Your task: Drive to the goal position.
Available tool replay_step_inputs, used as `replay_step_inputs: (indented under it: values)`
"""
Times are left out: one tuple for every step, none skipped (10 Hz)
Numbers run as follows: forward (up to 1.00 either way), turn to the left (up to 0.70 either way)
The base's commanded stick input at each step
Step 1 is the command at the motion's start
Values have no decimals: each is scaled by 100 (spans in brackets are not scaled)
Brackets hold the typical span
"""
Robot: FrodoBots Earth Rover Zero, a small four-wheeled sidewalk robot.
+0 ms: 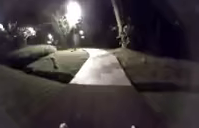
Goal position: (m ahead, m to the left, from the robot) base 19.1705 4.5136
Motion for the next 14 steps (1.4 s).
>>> replay_step_inputs:
  values:
    - [45,0]
    - [45,0]
    - [45,0]
    - [45,0]
    - [45,0]
    - [45,0]
    - [45,0]
    - [45,0]
    - [45,0]
    - [45,0]
    - [45,0]
    - [45,0]
    - [45,0]
    - [45,0]
